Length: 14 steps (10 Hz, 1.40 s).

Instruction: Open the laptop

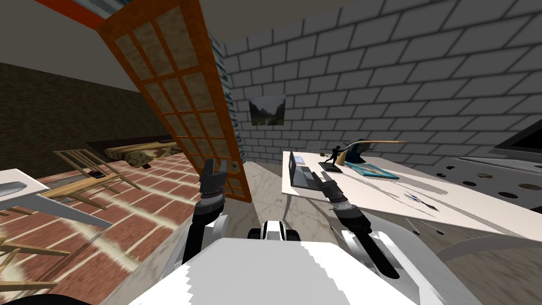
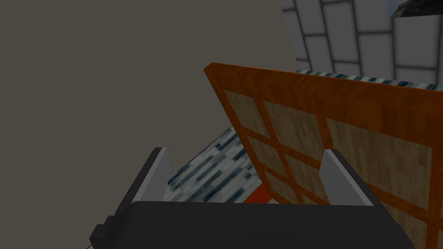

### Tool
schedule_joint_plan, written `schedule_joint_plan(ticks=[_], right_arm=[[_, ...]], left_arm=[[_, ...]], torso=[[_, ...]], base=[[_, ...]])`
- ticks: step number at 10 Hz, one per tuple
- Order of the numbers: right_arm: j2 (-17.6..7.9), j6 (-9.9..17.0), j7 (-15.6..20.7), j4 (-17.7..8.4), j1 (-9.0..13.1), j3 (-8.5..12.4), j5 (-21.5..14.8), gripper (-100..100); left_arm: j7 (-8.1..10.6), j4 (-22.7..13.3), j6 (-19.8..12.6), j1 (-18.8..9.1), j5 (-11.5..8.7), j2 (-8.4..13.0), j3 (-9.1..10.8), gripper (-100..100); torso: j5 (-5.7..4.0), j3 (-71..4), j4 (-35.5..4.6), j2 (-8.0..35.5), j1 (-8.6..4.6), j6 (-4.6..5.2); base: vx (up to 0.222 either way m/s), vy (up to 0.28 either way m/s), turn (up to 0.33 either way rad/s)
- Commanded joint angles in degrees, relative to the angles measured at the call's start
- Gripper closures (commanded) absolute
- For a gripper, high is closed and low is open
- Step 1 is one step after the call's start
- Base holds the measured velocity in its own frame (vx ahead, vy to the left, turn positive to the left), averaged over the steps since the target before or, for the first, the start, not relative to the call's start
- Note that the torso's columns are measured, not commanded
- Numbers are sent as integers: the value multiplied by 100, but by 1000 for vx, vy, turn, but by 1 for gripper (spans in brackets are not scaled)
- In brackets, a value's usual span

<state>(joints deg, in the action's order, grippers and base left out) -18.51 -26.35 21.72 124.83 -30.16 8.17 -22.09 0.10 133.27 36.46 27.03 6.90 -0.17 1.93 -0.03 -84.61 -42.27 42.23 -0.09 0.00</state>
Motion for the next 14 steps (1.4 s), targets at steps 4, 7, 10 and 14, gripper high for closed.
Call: schedule_joint_plan(ticks=[4,7,10,14], right_arm=[[-536,458,713,-597,51,523,-855,-100],[-929,718,1085,-963,88,813,-1314,-100],[-1352,977,1448,-1339,128,1098,-1765,-100],[-1788,1214,1784,-1681,164,1362,-2181,-100]], left_arm=[[0,0,0,0,0,0,0,0],[0,0,0,0,0,0,0,0],[0,0,0,0,0,0,0,0],[0,0,0,0,0,1,1,0]], torso=[[2,6,-3,9,6,0],[6,2,-1,3,18,0],[-2,2,-1,2,-5,0],[1,-1,1,-3,7,-2]], base=[[47,198,-17],[49,228,-17],[53,197,-15],[43,142,-11]])
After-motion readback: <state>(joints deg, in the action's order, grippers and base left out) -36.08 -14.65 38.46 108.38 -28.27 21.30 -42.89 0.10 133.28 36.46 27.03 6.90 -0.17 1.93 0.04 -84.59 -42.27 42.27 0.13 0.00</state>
